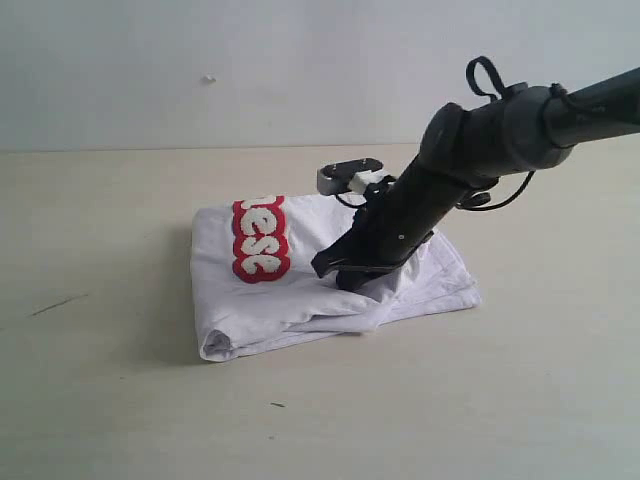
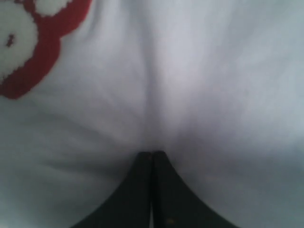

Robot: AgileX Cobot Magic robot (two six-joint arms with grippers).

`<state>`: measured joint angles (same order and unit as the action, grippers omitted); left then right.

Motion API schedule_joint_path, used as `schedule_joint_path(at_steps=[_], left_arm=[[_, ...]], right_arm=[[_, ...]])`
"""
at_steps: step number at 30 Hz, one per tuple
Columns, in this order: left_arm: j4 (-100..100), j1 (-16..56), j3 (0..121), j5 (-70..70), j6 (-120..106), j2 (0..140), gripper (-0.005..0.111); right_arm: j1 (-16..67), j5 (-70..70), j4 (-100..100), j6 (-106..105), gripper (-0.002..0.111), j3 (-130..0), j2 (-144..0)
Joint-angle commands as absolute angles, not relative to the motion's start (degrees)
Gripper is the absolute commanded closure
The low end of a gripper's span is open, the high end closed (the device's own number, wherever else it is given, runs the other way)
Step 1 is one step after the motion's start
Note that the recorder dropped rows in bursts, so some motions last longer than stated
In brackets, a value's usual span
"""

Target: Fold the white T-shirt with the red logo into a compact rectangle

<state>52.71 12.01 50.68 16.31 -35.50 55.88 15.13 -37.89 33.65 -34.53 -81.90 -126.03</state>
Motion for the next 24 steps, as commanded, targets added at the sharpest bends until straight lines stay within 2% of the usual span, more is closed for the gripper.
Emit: schedule_joint_path(at_steps=[1,9,18,20,24], left_arm=[[53.0,11.9,50.7,16.1,-35.8,55.7,0.107],[53.2,11.9,50.7,16.1,-35.8,55.7,0.107],[53.8,11.9,50.7,16.1,-35.8,55.7,0.107],[53.7,11.9,50.7,16.3,-35.8,55.7,0.107],[53.7,11.9,50.7,16.4,-35.8,55.6,0.107]], right_arm=[[16.4,-37.2,33.6,-33.9,0.108,-82.0,-126.0],[17.3,-40.8,33.9,-33.1,0.108,-82.1,-126.0],[27.3,-40.7,33.2,-32.8,0.108,-82.0,-126.0],[27.7,-40.1,29.6,-30.0,0.108,-82.1,-126.0],[27.6,-41.5,5.8,-11.4,0.108,-82.1,-126.0]])
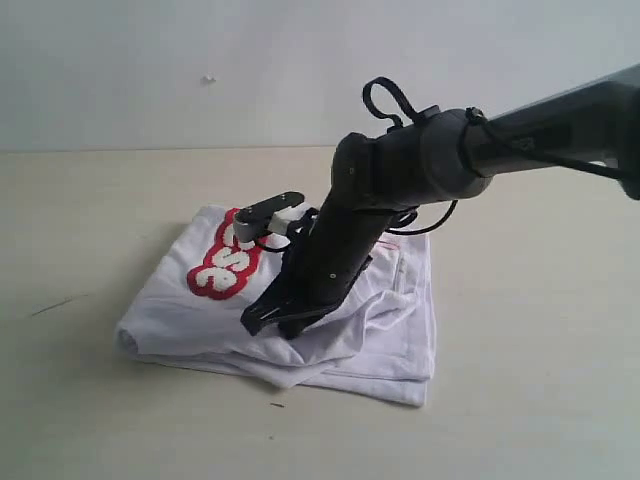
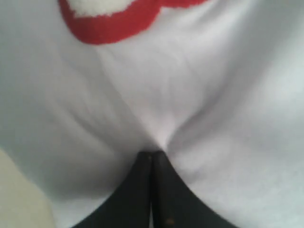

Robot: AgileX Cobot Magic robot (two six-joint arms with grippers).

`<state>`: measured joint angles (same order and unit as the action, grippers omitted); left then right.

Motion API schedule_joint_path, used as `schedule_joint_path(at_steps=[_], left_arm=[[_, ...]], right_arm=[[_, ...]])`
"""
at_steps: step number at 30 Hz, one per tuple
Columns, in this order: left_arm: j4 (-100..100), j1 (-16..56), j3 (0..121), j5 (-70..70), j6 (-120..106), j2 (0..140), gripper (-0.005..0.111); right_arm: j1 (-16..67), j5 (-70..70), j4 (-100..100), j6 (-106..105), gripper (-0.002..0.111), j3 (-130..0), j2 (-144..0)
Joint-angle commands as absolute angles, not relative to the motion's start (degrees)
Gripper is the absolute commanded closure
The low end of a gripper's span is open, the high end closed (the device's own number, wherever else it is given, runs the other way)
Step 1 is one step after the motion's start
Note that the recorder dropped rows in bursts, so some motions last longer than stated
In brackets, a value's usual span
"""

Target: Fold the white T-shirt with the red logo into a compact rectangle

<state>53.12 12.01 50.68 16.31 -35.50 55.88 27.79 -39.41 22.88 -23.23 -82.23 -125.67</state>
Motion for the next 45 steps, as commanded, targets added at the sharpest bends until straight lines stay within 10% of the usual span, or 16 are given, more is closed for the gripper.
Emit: schedule_joint_path(at_steps=[1,45], left_arm=[[53.7,11.9,50.7,16.4,-35.8,55.6,0.107],[54.6,11.9,50.7,16.2,-35.8,55.6,0.107]], right_arm=[[27.6,-42.0,2.2,-8.5,0.108,-82.1,-125.9],[39.2,-22.9,33.4,-21.4,0.108,-82.1,-124.9]])
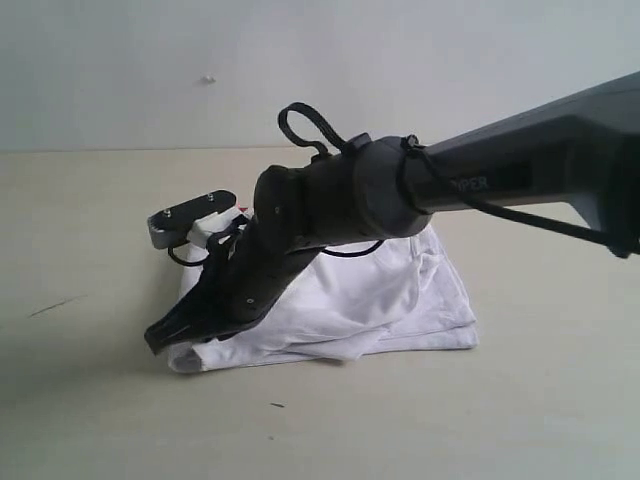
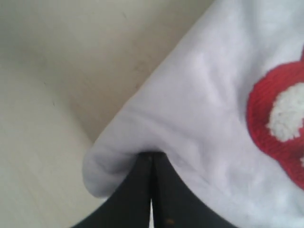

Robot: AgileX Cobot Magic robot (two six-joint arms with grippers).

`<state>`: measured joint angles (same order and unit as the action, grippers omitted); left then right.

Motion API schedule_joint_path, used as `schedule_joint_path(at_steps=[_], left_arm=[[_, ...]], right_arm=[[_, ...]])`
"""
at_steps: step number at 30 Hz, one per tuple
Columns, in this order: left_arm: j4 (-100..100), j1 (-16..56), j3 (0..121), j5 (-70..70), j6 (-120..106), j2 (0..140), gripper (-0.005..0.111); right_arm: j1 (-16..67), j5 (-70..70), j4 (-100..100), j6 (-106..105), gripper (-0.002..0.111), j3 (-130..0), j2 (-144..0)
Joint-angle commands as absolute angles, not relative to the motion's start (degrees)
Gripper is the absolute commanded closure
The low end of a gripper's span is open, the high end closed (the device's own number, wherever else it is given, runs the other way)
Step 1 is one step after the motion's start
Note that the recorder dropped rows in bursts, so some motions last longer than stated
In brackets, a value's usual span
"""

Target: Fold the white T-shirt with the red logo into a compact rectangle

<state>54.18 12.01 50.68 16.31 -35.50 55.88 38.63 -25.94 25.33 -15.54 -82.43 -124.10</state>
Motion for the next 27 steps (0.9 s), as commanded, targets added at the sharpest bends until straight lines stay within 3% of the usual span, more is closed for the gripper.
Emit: schedule_joint_path(at_steps=[1,14,21,27], left_arm=[[54.6,11.9,50.7,16.2,-35.8,55.6,0.107],[54.3,11.9,50.7,16.1,-35.9,52.7,0.107],[51.7,11.9,50.1,15.5,-35.9,46.8,0.107],[51.7,11.9,44.3,7.1,-35.9,37.9,0.107]], right_arm=[[39.6,-23.3,34.3,-23.5,0.108,-82.1,-125.1],[38.5,-26.4,22.3,-19.0,0.108,-80.9,-110.8],[38.5,-17.2,21.7,-17.8,0.108,-71.7,-94.2],[38.5,-8.2,21.7,-17.8,0.108,-61.2,-78.5]])
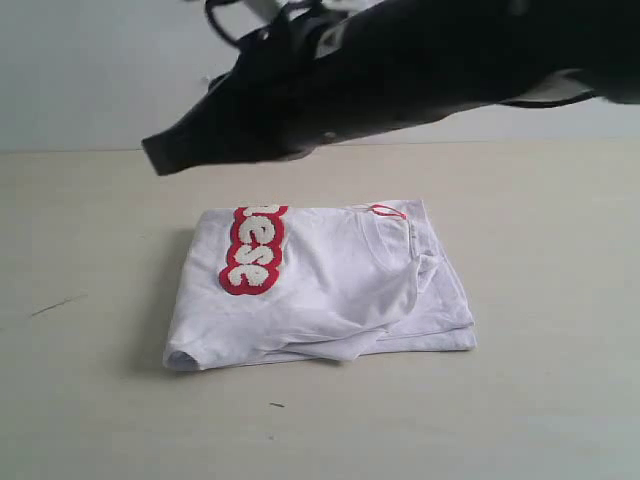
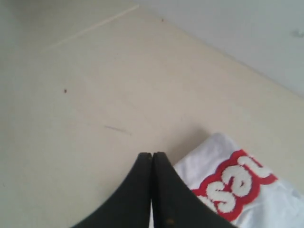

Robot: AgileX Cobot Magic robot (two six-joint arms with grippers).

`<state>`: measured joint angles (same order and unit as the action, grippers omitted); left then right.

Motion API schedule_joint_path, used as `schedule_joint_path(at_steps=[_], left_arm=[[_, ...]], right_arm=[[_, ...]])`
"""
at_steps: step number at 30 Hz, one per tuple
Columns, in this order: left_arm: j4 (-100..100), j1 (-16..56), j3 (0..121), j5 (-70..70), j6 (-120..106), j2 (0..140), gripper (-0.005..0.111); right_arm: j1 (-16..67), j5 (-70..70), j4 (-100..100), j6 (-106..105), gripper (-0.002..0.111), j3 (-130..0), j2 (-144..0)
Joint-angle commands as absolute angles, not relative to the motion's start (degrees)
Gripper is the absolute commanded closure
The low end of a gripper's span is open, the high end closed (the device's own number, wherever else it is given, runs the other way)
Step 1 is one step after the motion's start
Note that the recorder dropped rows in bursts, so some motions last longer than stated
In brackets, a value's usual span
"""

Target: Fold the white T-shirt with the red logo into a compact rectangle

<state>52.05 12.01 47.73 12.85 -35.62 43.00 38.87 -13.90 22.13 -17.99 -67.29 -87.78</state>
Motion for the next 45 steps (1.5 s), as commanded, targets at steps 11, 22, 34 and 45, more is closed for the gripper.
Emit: schedule_joint_path(at_steps=[11,22,34,45], left_arm=[[51.4,11.9,34.9,-1.9,-37.2,20.6,0.107],[49.9,11.9,30.5,-5.7,-38.4,10.2,0.107],[50.2,11.9,29.1,-6.5,-47.7,0.0,0.107],[51.8,11.9,29.0,-6.2,-47.6,0.0,0.107]], right_arm=[[38.5,-0.4,21.8,-17.8,0.108,-45.0,-52.8],[38.5,4.7,22.1,-17.8,0.108,-33.7,-36.0],[38.5,6.7,23.5,-17.9,0.108,-25.9,-22.8],[38.5,10.9,25.5,-20.5,0.108,-21.0,-13.3]])
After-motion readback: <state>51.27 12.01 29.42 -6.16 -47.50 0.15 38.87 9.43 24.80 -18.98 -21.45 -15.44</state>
